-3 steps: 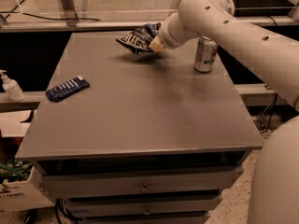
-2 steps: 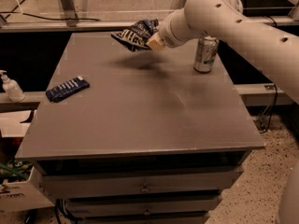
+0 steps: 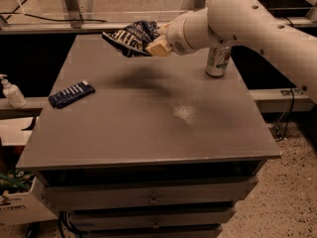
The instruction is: Pick blue chip bag
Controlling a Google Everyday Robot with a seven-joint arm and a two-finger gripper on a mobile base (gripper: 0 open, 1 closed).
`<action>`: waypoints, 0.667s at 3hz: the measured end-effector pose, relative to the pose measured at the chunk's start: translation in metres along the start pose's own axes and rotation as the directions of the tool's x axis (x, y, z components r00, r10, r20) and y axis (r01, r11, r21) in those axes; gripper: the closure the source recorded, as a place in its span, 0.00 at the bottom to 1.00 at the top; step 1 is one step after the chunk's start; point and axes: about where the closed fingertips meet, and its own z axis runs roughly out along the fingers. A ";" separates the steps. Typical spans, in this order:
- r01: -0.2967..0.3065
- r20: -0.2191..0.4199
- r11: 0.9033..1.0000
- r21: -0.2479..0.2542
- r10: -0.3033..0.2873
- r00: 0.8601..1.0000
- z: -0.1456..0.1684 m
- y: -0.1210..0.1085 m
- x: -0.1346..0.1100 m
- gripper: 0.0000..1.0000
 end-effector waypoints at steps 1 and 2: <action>-0.008 0.084 0.999 -0.042 0.011 0.996 -0.012 0.024 -0.022 1.00; -0.008 0.084 0.999 -0.042 0.011 0.996 -0.012 0.024 -0.022 1.00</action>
Offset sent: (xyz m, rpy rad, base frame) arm -0.0206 0.0115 0.0114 0.0575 -0.0077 0.0446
